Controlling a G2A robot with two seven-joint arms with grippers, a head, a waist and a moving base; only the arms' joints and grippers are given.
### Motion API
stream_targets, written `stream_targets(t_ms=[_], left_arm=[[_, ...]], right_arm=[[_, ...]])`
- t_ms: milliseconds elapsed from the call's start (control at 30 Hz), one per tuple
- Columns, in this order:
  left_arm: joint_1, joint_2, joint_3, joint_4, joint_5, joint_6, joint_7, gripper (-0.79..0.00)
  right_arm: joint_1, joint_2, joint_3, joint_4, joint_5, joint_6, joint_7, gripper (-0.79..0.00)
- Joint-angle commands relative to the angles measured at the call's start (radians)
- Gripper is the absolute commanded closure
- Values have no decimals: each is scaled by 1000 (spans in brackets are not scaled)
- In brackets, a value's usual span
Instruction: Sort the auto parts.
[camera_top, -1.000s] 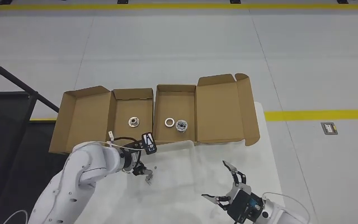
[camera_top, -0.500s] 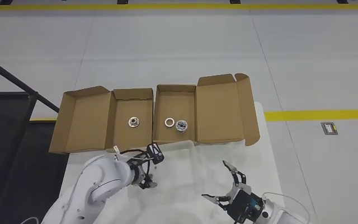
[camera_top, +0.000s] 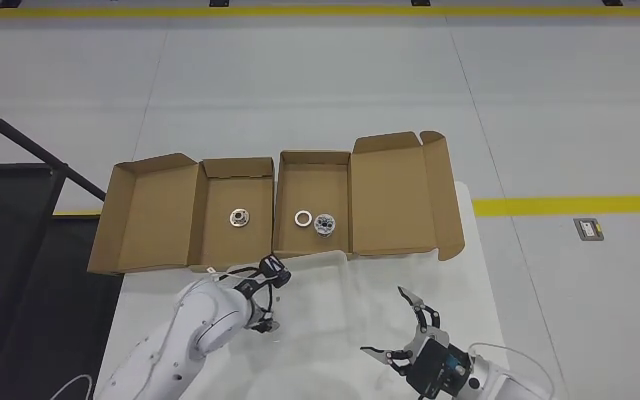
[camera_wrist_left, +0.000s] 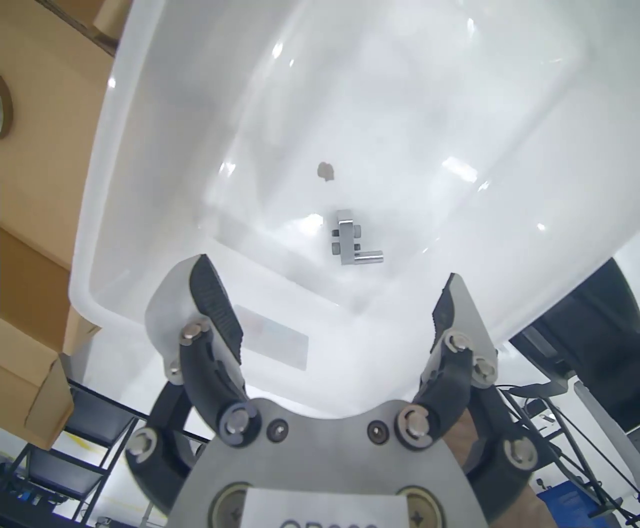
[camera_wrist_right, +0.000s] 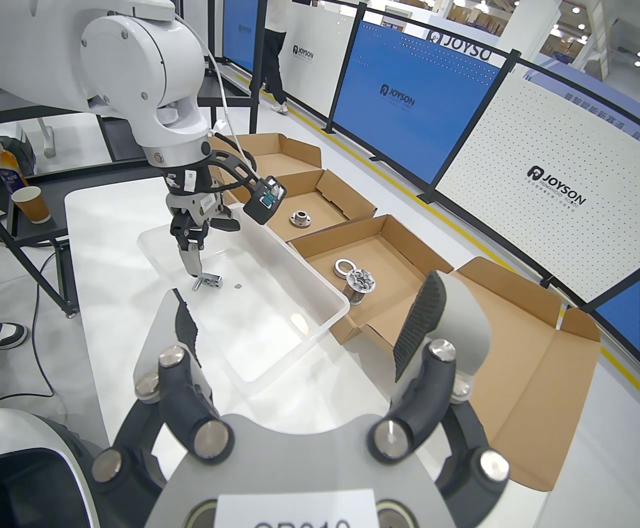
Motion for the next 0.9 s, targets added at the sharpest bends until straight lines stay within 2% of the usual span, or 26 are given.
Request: stream_targets(t_ms=[0,100,167,233,267,300,367,400,867], left_arm=[[-4,-6,17,18,13,10,7,-785],[-14,-14,32,43,15,24,14,-582],[-19,-19,40,55,12,30,22,-508],[-26,-23,49,68,17,32,25,-520],[-29,-25,54,75,25,33,26,-582],[-33,-28,61,80,36,36,26,-579],[-37,-33,72,89,41,42,32,-431],[-41,-36,77,94,48,45,31,-403],[-64,-65,112,164,68,55,42,-366]], right_arm=[[0,0,0,0,0,0,0,-785],[0,0,0,0,0,0,0,-785],[0,0,0,0,0,0,0,-785],[0,0,0,0,0,0,0,-785],[0,0,0,0,0,0,0,-785],[0,0,0,0,0,0,0,-785],[0,0,0,0,0,0,0,-785],[0,0,0,0,0,0,0,-785],[0,0,0,0,0,0,0,-785]])
